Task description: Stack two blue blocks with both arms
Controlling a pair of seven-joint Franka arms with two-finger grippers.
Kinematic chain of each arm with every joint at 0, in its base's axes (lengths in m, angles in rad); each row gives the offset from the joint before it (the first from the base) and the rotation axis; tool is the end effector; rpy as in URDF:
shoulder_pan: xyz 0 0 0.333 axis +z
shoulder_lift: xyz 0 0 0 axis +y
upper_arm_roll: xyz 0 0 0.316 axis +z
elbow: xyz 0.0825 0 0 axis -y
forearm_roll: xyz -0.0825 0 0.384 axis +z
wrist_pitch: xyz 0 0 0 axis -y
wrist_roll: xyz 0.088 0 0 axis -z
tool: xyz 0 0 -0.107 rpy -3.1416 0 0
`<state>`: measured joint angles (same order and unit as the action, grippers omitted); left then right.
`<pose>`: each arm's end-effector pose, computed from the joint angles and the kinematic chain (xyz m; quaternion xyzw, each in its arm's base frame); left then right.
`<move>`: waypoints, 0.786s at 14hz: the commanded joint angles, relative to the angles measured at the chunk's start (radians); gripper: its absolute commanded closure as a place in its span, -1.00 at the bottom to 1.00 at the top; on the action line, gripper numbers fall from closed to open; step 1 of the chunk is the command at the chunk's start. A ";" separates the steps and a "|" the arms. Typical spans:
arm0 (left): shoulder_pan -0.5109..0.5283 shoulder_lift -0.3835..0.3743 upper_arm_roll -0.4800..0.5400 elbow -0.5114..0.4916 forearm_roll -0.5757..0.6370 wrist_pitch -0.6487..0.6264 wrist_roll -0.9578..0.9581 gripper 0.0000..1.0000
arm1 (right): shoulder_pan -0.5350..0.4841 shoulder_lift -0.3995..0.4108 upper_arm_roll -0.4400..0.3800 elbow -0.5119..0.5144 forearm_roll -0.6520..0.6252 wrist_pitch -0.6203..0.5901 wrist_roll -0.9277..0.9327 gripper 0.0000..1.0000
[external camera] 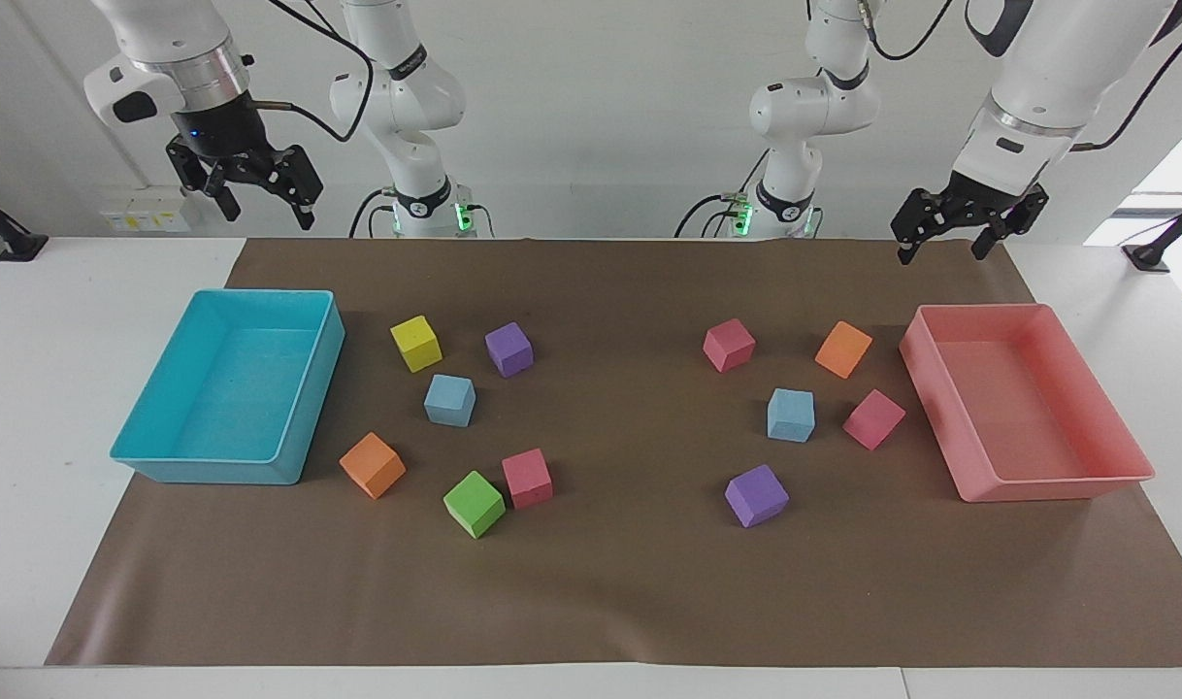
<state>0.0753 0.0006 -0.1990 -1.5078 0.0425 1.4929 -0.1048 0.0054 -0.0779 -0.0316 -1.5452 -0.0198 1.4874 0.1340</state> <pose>0.5435 -0.0627 0.6470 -0.9997 0.0080 0.0053 0.0219 0.5210 -0.0167 0.6710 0.9966 -0.0809 0.0105 0.0081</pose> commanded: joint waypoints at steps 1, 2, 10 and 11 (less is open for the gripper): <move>0.021 -0.017 -0.008 -0.005 -0.018 -0.013 0.010 -1.00 | -0.004 -0.023 0.004 -0.026 0.004 -0.010 0.009 -1.00; 0.021 -0.017 -0.008 -0.005 -0.018 -0.011 0.010 -1.00 | -0.004 -0.025 0.004 -0.029 0.006 -0.010 0.009 -1.00; 0.021 -0.017 -0.008 -0.005 -0.018 -0.011 0.010 -1.00 | 0.001 -0.023 0.009 -0.041 0.004 0.000 0.021 -1.00; 0.021 -0.017 -0.008 -0.005 -0.018 -0.011 0.008 -1.00 | 0.008 -0.020 0.012 -0.053 0.004 0.013 0.024 -1.00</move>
<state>0.0753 0.0006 -0.1990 -1.5078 0.0425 1.4929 -0.1048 0.0069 -0.0782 -0.0288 -1.5540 -0.0197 1.4874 0.1340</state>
